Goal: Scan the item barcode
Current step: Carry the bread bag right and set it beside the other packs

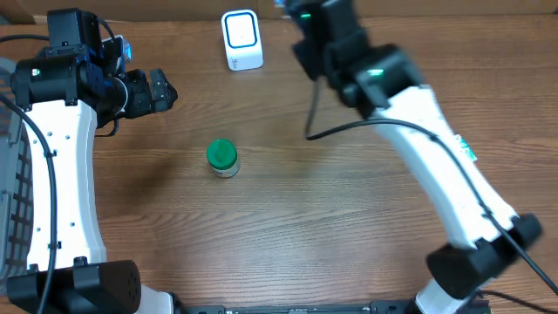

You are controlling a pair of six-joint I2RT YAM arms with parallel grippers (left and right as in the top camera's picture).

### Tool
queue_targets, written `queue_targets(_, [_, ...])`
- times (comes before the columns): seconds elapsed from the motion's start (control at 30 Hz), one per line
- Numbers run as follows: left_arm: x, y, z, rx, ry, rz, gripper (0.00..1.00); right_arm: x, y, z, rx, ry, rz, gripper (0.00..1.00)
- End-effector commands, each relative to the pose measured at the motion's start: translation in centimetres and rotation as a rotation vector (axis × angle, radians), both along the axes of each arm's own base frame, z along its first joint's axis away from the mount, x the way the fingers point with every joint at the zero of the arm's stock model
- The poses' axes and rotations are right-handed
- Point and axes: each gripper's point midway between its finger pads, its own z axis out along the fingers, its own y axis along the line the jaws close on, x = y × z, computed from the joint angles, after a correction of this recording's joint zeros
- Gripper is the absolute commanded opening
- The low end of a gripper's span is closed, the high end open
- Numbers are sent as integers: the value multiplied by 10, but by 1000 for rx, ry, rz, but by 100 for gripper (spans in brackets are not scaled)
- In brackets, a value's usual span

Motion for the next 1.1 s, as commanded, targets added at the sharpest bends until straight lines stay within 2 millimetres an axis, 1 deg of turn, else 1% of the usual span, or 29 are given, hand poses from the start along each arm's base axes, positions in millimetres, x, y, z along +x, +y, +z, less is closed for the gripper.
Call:
queue_targets(0.0, [1, 1, -2, 10, 4, -9, 100, -28, -20, 0, 365, 202, -172, 4])
queue_targets(0.07, [1, 1, -2, 10, 4, -9, 100, -46, -39, -20, 383, 348, -224, 4])
queue_targets(0.17, [1, 1, -2, 10, 4, -9, 100, -67, -66, -53, 373, 527, -294, 4])
queue_targets(0.3, [1, 1, -2, 10, 4, -9, 100, -79, -104, -98, 350, 661, -430, 4])
queue_targets(0.47, [1, 1, -2, 10, 4, -9, 100, -92, -143, -151, 338, 769, -555, 4])
queue_targets(0.53, [1, 1, -2, 10, 4, -9, 100, -96, -161, -176, 347, 794, -610, 4])
queue_targets(0.57, [1, 1, -2, 10, 4, -9, 99, -97, -164, -180, 348, 797, -619, 4])
queue_targets(0.67, [1, 1, -2, 10, 4, -9, 100, -103, -184, -204, 363, 818, -678, 4])
queue_targets(0.8, [1, 1, -2, 10, 4, -9, 99, -115, -212, -227, 363, 841, -764, 4])
queue_targets(0.83, [1, 1, -2, 10, 4, -9, 100, -119, -219, -232, 359, 847, -786, 8])
queue_targets(0.87, [1, 1, -2, 10, 4, -9, 100, -122, -224, -235, 357, 853, -801, 15])
queue_targets(0.9, [1, 1, -2, 10, 4, -9, 100, -125, -228, -238, 354, 858, -816, 30])
queue_targets(0.93, [1, 1, -2, 10, 4, -9, 100, -129, -232, -240, 350, 865, -831, 40])
queue_targets(1.03, [1, 1, -2, 10, 4, -9, 99, -135, -244, -242, 337, 871, -869, 42])
queue_targets(1.07, [1, 1, -2, 10, 4, -9, 99, -135, -246, -242, 339, 870, -873, 47])
